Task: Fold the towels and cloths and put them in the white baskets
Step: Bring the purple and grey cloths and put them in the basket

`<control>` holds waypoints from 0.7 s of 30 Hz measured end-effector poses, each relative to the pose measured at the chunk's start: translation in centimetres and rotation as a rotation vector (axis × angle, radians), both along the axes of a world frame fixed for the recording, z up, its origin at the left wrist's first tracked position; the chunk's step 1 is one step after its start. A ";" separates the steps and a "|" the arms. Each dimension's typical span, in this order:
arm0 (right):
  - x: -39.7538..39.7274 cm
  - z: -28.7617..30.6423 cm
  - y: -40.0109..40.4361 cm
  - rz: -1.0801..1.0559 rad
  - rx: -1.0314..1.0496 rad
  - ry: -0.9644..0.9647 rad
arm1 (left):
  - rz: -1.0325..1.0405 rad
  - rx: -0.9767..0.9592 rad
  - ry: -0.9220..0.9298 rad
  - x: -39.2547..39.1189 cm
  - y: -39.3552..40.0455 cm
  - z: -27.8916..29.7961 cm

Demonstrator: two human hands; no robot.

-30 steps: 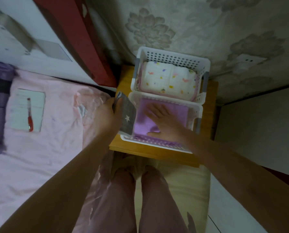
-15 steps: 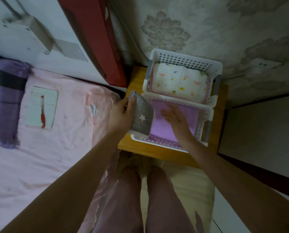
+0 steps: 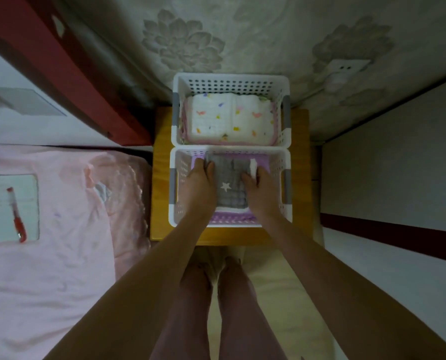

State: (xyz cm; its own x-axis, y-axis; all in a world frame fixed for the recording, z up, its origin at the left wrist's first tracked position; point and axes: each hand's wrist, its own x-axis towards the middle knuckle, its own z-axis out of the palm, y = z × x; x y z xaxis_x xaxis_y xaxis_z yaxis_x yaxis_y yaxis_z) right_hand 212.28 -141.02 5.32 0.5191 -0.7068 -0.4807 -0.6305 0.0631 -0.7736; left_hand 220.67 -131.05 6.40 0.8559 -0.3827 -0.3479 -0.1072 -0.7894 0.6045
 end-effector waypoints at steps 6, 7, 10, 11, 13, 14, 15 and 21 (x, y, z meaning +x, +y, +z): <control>0.3 -2.9 -0.2 0.089 -0.138 0.065 | 0.062 0.049 0.136 -0.1 -0.1 -2.4; 0.2 -2.8 -0.3 0.079 -0.141 0.067 | 0.065 0.035 0.145 -0.1 0.0 -2.6; -0.8 -2.0 -0.1 0.178 -0.470 0.139 | -0.027 0.023 -0.009 -0.2 0.8 -2.9; -1.1 -2.0 0.0 0.277 -0.679 0.178 | -0.092 0.026 -0.113 -0.2 1.3 -2.8; -1.0 -2.5 0.2 0.558 -0.948 0.132 | -0.159 0.059 -0.317 0.3 2.4 -2.4; -0.5 -2.8 0.1 0.738 -0.987 0.090 | -0.144 0.078 -0.372 0.6 3.0 -2.2; 0.0 -3.3 0.0 0.901 -0.995 0.068 | -0.106 0.093 -0.376 0.9 3.8 -2.0; 1.8 -6.3 -0.7 1.259 -0.992 0.166 | 0.072 0.065 0.061 0.7 6.7 -2.7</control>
State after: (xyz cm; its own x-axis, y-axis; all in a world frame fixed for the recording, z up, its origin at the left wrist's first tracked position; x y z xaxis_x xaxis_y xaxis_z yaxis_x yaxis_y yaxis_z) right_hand 214.05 -141.69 -1.01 0.9731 0.0562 -0.2234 0.0314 -0.9931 -0.1130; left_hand 221.33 -124.36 3.73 0.8570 -0.2957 -0.4220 -0.0137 -0.8317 0.5550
